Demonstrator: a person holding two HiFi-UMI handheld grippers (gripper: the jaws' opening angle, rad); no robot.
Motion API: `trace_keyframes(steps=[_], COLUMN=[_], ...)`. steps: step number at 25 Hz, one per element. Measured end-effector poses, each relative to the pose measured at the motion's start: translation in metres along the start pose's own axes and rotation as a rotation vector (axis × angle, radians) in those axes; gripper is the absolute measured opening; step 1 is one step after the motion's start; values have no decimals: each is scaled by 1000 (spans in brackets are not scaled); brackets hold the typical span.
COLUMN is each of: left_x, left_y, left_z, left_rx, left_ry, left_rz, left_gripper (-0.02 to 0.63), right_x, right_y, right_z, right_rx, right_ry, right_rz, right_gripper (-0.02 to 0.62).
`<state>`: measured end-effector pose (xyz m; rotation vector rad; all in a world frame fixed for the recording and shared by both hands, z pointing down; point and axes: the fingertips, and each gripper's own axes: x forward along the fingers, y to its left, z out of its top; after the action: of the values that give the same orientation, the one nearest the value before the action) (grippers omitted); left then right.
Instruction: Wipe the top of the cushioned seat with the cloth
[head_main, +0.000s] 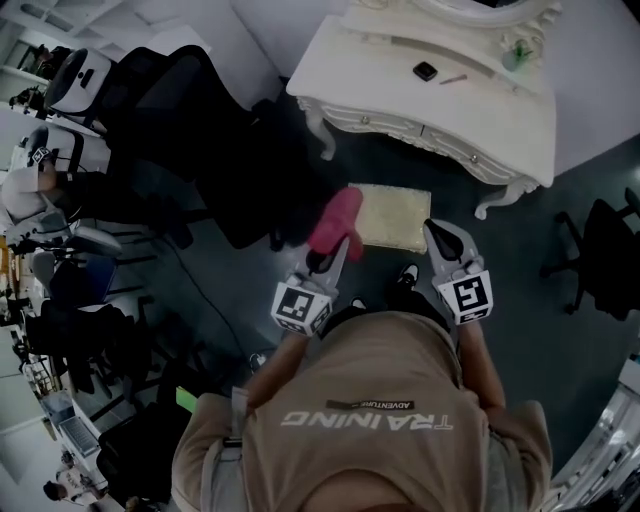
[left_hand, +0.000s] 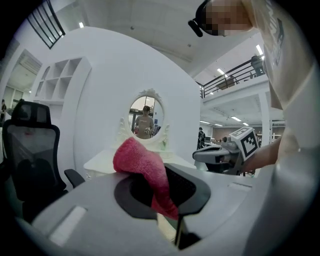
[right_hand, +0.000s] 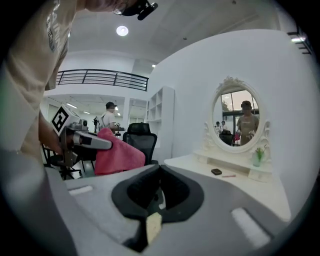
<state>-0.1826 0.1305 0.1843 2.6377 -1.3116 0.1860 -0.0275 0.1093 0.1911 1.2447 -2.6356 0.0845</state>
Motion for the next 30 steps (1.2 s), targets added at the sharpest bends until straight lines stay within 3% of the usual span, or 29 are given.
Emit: trace_keyframes(steps=[9, 11, 18, 21, 24, 30], left_x=[76, 92, 134, 152, 155, 169], left_y=[-20, -24, -51, -44, -37, -15], left_z=[11, 14, 8, 9, 7, -14], left_rx=[-19, -57, -75, -132, -130, -147], left_ry=[38, 41, 71, 62, 65, 97], left_rz=[49, 51, -5, -6, -5, -36], left_gripper=[41, 41, 41, 41, 41, 41], right_x=[-6, -4, -17, -14, -10, 13], right_y=[-73, -85, -116, -130, -133, -132], right_z=[-35, -41, -69, -81, -85, -80], right_rx=[61, 77, 146, 195, 242, 229], right_ry=[27, 26, 33, 43, 41, 44], right_rz=[59, 68, 39, 25, 14, -11], right_gripper=[5, 5, 5, 5, 5, 5])
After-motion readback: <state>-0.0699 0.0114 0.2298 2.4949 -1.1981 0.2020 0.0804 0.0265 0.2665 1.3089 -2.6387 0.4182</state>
